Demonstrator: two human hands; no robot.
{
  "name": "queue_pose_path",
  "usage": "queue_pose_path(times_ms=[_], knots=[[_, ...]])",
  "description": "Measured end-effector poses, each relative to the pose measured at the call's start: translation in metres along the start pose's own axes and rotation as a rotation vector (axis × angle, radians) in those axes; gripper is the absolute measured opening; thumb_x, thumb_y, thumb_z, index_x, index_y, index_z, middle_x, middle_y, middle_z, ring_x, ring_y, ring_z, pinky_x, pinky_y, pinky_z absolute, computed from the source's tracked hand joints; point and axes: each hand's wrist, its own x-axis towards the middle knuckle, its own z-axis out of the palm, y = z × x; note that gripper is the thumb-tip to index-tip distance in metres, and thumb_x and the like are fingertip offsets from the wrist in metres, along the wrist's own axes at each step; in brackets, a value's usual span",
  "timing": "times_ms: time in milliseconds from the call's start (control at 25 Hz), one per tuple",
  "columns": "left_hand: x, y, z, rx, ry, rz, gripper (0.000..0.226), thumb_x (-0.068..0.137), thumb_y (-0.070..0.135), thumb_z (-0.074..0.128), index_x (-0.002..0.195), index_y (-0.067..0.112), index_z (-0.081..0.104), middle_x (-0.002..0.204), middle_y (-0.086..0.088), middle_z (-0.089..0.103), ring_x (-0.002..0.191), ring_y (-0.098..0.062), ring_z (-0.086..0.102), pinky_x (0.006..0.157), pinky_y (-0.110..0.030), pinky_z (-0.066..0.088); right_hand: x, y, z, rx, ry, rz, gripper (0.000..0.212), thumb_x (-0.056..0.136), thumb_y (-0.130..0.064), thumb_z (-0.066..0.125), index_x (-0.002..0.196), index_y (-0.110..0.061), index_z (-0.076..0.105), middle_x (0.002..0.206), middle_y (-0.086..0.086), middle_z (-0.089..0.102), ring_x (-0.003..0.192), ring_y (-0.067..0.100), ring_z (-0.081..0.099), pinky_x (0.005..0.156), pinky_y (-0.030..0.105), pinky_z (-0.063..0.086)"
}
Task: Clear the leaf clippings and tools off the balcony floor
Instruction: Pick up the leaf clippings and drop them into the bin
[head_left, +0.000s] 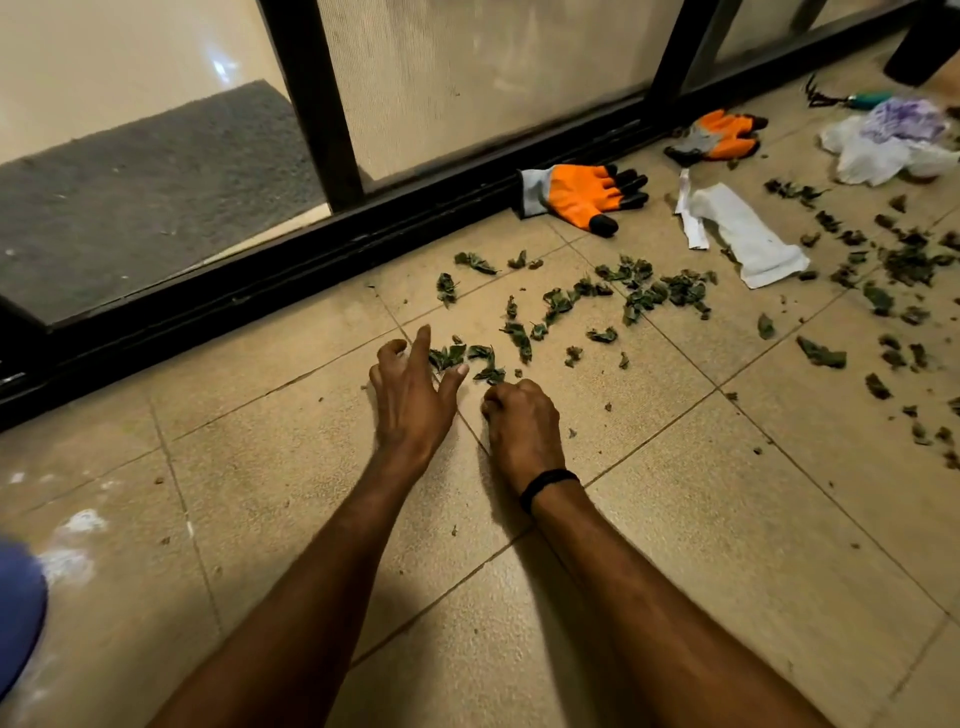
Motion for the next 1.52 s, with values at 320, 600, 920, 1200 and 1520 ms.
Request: queue_pose_path(times_ms=[320,600,920,1200,1520], knots=[[0.01,0.002,0.005,-0.106,0.103,-0.017,0.02,0.098,0.019,0.055,0.114,0.012,0.064,0.108,-0.01,0.062,0.097,-0.026,0.058,0.082,-0.039,0.051,0.045,-0.011,-0.005,-0.052,-0.057,-0.108,0.025,0.097,-0.018,0.053,0.12,-0.013,0.063,0.116,0.009,0.049,0.107,0.027,0.054,0.081,0.028,0.043],[0.02,0.029,0.003,-0.088,0.103,0.152,0.02,0.096,0.008,0.057,0.109,0.007,0.071,0.102,-0.01,0.067,0.096,-0.025,0.059,0.084,-0.037,0.049,0.048,0.009,-0.043,-0.004,0.056,0.073,0.018,0.095,-0.009,0.056,0.106,-0.011,0.07,0.113,0.008,0.059,0.102,0.02,0.056,0.082,0.019,0.039],[-0.003,0.033,0.012,0.297,0.209,0.087,0.033,0.093,0.023,0.058,0.125,0.019,0.064,0.135,-0.013,0.049,0.117,-0.03,0.041,0.091,-0.038,0.043,0.083,0.01,-0.035,-0.162,-0.198,-0.084,0.022,0.092,-0.007,0.057,0.112,-0.009,0.067,0.112,0.015,0.054,0.102,0.033,0.057,0.088,0.041,0.052],[0.003,0.017,0.025,0.331,0.03,0.011,0.057,0.096,0.062,0.042,0.143,0.03,0.043,0.151,-0.011,0.033,0.131,-0.034,0.032,0.104,-0.049,0.036,0.067,0.034,-0.057,0.036,0.027,0.058,0.025,0.094,-0.008,0.057,0.113,-0.014,0.072,0.112,0.009,0.067,0.106,0.023,0.06,0.094,0.03,0.045],[-0.01,0.01,0.019,0.002,0.096,0.189,0.02,0.097,0.013,0.058,0.113,0.009,0.071,0.105,-0.009,0.06,0.097,-0.024,0.051,0.073,-0.033,0.045,0.092,0.067,-0.08,-0.025,-0.226,0.295,0.064,0.083,-0.05,0.07,0.137,-0.023,0.049,0.141,0.018,0.035,0.129,0.04,0.034,0.101,0.049,0.043]])
